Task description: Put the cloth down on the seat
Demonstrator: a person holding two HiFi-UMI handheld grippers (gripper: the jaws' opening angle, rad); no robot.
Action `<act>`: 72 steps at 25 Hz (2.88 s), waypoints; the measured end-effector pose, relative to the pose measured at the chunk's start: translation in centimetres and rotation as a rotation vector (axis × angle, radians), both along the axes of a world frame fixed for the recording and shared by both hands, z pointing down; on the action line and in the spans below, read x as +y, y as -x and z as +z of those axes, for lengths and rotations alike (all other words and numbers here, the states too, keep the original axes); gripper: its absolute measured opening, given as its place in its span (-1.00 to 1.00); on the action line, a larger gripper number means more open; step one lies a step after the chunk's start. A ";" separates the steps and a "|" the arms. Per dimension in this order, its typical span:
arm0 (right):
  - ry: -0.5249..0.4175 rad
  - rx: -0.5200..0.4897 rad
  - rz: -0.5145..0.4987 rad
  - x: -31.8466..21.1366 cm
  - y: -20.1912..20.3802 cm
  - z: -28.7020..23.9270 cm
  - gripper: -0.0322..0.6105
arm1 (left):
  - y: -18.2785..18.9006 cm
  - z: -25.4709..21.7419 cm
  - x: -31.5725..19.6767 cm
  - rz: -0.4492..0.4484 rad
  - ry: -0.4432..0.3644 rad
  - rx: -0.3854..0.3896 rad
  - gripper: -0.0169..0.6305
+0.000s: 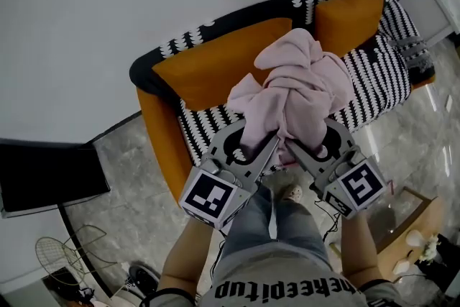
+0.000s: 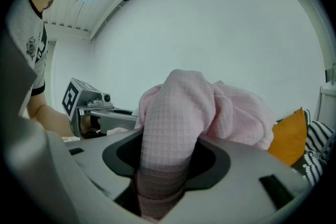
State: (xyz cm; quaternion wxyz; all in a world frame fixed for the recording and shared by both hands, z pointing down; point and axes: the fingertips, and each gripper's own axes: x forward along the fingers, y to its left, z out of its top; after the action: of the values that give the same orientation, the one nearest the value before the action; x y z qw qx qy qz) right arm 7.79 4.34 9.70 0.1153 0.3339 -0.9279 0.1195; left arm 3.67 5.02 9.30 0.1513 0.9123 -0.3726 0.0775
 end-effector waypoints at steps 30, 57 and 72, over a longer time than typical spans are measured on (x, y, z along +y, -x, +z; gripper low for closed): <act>0.182 0.063 -0.011 -1.9 3.7 16.9 -0.16 | 3.8 16.9 -1.6 -0.006 0.218 -0.012 -0.43; 0.301 0.074 0.050 -1.5 1.7 27.9 -0.16 | 1.9 27.6 -1.7 0.041 0.232 -0.045 -0.43; 0.358 0.109 0.082 -1.6 2.9 35.2 -0.16 | 3.4 34.7 -2.0 0.057 0.302 -0.083 -0.43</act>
State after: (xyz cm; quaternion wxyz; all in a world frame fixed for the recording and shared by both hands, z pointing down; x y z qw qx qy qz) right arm 4.86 2.69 44.94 0.2180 0.3513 -0.8698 0.2692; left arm 0.28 2.98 44.03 0.2691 0.8854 -0.3365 0.1746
